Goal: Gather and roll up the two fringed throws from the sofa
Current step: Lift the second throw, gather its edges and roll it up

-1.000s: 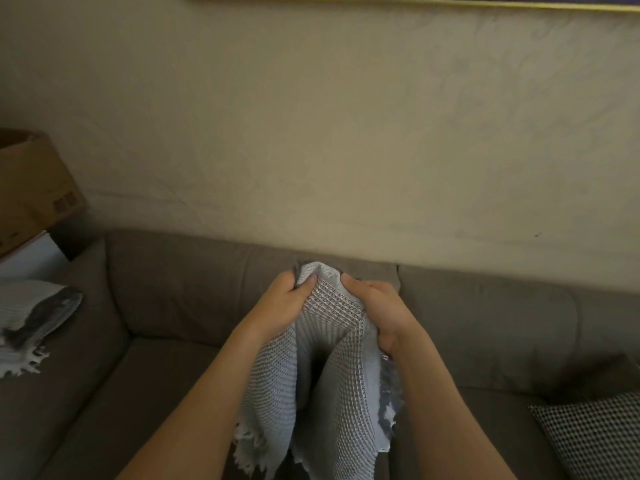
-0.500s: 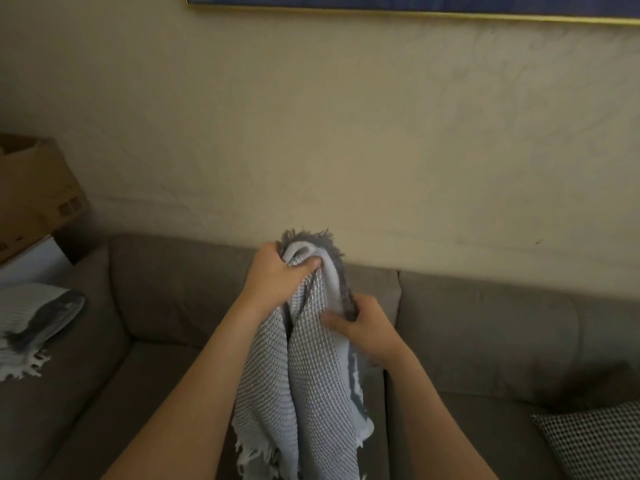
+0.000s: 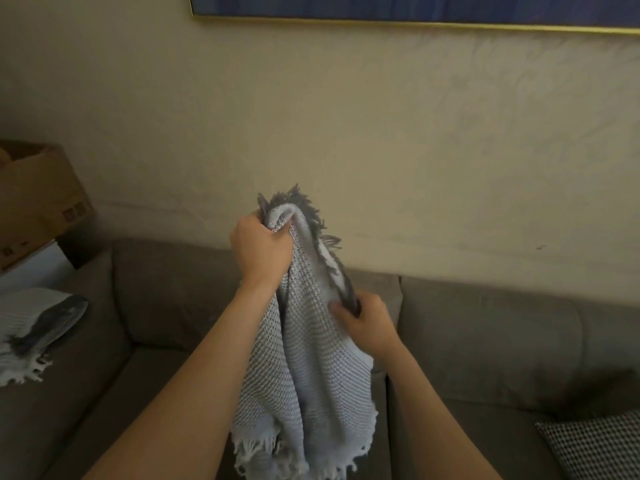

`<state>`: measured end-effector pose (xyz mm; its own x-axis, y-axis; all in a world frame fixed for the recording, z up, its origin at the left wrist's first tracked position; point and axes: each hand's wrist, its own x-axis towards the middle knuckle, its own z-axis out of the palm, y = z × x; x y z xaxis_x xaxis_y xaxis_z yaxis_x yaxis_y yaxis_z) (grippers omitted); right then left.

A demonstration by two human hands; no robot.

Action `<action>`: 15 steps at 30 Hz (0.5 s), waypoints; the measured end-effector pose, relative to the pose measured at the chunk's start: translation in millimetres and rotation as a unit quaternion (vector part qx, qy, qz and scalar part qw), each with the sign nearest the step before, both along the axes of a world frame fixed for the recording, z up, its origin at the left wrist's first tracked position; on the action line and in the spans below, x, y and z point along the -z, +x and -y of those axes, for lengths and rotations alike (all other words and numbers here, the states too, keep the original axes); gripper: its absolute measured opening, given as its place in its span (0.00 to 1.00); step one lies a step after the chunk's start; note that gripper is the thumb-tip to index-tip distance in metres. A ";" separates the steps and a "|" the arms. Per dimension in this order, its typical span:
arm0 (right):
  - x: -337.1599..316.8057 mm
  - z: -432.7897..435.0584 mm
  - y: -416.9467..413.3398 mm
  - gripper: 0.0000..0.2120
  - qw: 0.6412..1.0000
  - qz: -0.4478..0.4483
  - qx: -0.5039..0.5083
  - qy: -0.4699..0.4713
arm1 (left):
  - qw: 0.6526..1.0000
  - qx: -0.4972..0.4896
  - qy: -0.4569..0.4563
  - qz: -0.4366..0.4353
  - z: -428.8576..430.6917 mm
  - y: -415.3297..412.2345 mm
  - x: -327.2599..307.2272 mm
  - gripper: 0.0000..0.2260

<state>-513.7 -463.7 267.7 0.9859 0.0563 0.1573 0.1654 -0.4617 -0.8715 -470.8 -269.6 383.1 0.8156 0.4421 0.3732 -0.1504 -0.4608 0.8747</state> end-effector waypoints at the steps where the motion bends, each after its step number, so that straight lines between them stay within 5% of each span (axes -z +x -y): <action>1: 7.1 4.1 1.0 0.23 0.998 -0.031 -0.028 -0.039 | 1.000 -0.005 -0.004 0.003 -0.1 0.3 -0.6 0.22; 7: 27.6 23.0 7.8 0.21 0.984 -0.083 -0.011 -0.158 | 1.000 0.006 -0.018 -0.005 0.8 -3.9 2.1 0.22; 11: 25.5 24.4 6.2 0.09 0.992 -0.028 0.092 -0.084 | 0.999 0.006 -0.039 -0.008 -1.7 -3.2 3.8 0.23; 15: 36.5 27.1 4.7 0.13 0.995 -0.010 0.090 -0.042 | 0.999 -0.008 -0.034 -0.006 -3.6 -3.2 -1.1 0.26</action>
<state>-509.0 -490.7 231.2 0.9841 -0.1096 0.1395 0.0560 -0.5541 -0.8305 -474.0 -265.9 384.2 0.8124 0.4787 0.3330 -0.1339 -0.4027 0.9055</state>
